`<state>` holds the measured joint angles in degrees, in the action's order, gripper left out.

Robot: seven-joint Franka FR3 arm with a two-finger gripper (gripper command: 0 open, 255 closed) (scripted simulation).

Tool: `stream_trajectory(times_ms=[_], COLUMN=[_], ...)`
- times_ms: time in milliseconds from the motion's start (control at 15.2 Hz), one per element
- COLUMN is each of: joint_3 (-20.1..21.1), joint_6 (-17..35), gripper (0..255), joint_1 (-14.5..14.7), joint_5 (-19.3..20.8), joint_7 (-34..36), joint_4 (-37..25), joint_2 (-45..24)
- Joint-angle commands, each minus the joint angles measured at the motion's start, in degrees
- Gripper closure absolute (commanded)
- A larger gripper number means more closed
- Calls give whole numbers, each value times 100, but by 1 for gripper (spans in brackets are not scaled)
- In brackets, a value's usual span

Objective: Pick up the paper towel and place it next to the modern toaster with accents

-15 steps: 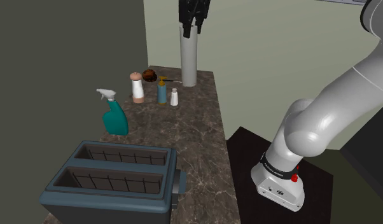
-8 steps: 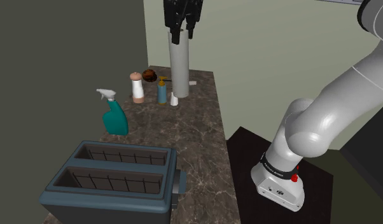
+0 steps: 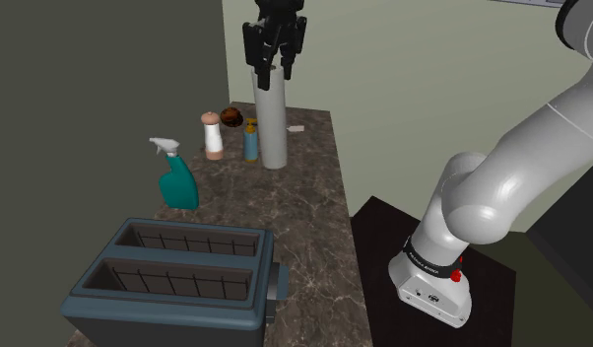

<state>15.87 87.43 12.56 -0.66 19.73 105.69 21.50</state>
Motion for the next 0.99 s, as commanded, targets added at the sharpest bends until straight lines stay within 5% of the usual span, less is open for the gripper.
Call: stream_trajectory(times_ms=[0, 924], joint_3=[1, 26], joint_6=[157, 1223], gripper=[255, 255], joint_1=[8, 59], joint_5=[-14, -83], joint_7=[5, 30], joint_4=[206, 1501], joint_2=[52, 286])
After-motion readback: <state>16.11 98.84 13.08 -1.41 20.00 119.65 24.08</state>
